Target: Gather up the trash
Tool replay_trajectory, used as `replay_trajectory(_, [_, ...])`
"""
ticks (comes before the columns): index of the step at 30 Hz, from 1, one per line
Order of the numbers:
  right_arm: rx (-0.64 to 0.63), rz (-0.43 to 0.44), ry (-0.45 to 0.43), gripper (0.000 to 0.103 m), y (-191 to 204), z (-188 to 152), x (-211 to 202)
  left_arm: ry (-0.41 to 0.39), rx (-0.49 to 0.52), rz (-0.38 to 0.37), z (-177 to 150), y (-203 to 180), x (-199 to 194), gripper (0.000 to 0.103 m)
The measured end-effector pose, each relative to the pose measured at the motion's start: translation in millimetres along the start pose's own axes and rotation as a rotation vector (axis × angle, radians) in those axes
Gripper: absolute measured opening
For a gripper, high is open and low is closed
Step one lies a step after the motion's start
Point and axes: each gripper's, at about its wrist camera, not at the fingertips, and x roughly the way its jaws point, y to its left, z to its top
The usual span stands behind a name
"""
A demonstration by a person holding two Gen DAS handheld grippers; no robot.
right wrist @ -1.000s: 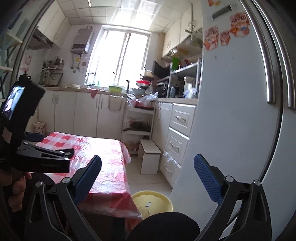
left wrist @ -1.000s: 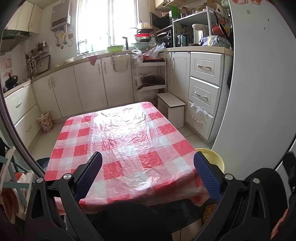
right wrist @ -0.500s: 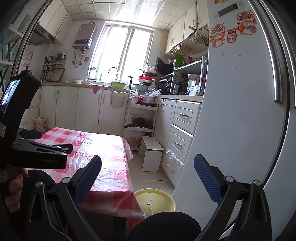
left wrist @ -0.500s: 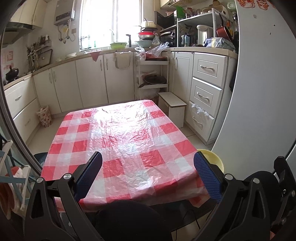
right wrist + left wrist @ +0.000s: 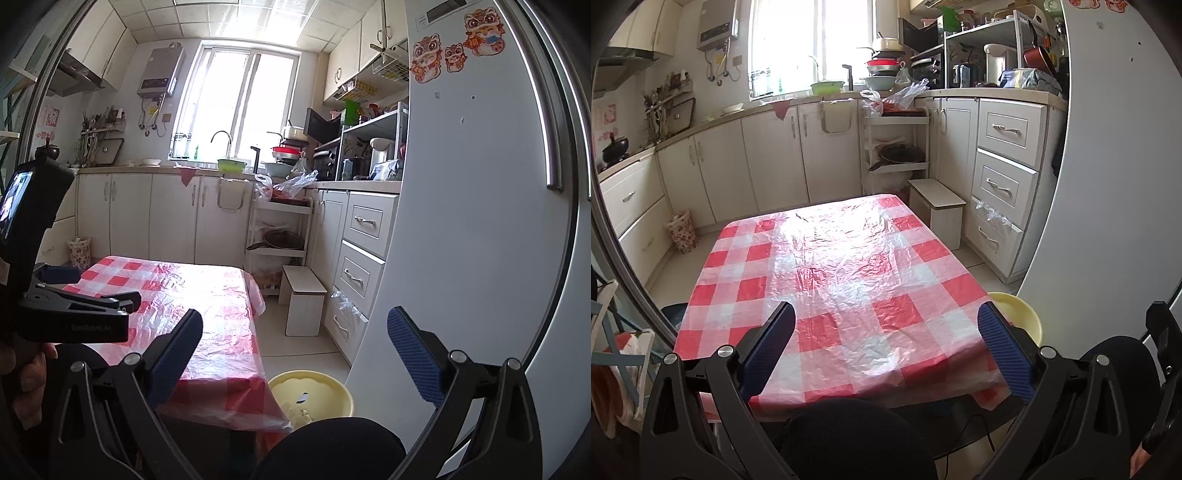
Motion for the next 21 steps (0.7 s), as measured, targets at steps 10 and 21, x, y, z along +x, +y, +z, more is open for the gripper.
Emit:
replay_trajectory(10, [-0.006,0.0,0.007,0.096,1.6,0.9,0.8,0.007,-0.017,0.001,0.1,5.3,1.6,0.095])
replay_trajectory(21, [-0.005,0.0,0.007,0.096,1.6,1.3,0.9,0.004,-0.01,-0.002,0.1,6.7,2.2,0.095])
